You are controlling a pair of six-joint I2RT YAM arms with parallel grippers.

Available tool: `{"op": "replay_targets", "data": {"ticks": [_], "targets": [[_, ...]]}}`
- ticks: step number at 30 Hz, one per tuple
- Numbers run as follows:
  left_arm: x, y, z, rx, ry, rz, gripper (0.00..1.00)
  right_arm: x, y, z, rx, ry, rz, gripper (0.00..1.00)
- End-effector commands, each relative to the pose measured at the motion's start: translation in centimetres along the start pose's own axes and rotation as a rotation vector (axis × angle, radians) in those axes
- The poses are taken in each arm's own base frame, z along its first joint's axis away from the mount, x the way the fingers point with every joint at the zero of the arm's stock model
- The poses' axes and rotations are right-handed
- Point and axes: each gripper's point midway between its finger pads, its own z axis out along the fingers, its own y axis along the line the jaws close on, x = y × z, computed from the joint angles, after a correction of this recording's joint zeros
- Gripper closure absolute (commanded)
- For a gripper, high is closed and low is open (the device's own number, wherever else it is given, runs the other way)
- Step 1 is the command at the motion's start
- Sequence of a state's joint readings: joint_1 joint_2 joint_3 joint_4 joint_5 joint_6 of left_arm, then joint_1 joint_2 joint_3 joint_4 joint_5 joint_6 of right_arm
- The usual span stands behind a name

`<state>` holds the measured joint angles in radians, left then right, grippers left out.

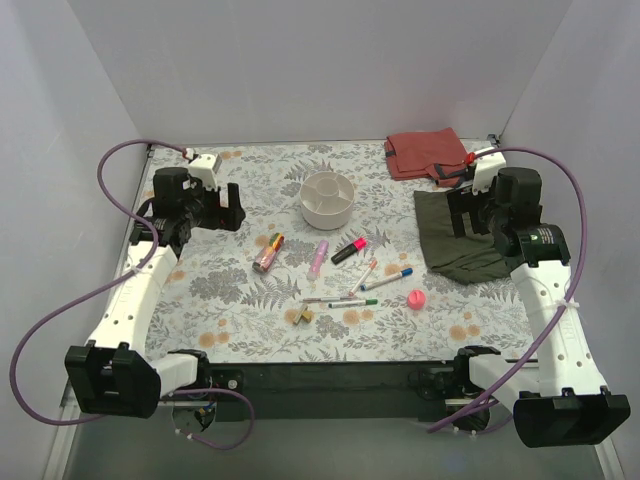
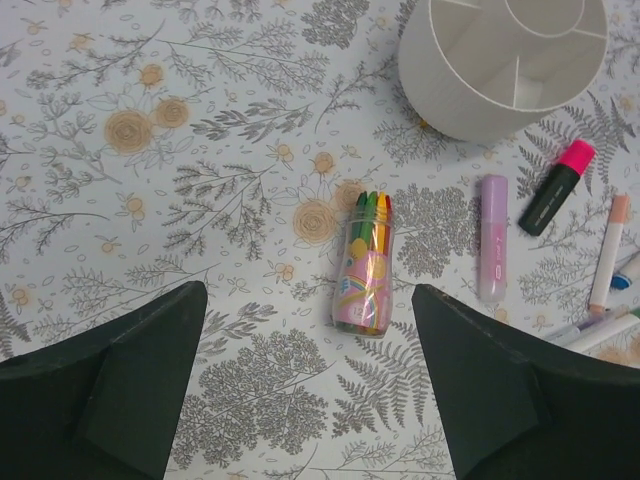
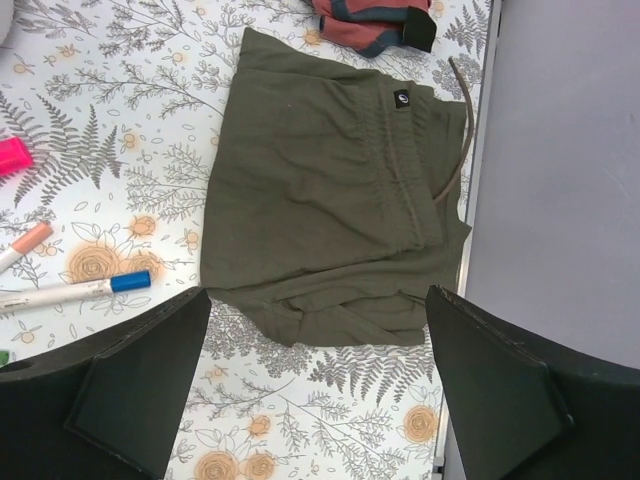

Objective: Sort the stationery into containers
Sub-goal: Pick up the pen from the center of the board.

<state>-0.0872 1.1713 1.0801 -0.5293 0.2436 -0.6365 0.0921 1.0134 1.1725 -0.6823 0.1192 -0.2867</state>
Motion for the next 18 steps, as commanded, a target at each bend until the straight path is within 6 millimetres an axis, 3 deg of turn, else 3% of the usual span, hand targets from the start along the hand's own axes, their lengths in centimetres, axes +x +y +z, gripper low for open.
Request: {"op": "replay_targets", "data": {"ticks": [1, 6, 13, 18], "targets": [[-0.1, -1.3, -0.1, 0.097, 0.033, 0.085, 0.15, -1.2, 0.2, -0.3, -0.015, -0.044, 0.041, 0.02], [-1.1, -0.2, 0.9, 0.054, 0.054, 0.096, 0.14, -1.8, 0.2, -0.4, -0.028, -0.060, 0.002, 0.02], [0.5, -0.5, 1.9, 0.097, 0.102, 0.126, 0.14, -2.9, 2.6, -1.2, -0.183, -0.143, -0.121, 0.02], [1.3, -0.5, 3.1, 0.106, 0.145, 0.113, 0.13, -3.6, 3.1, -1.8, -0.211, -0.170, -0.114, 0.02]]}}
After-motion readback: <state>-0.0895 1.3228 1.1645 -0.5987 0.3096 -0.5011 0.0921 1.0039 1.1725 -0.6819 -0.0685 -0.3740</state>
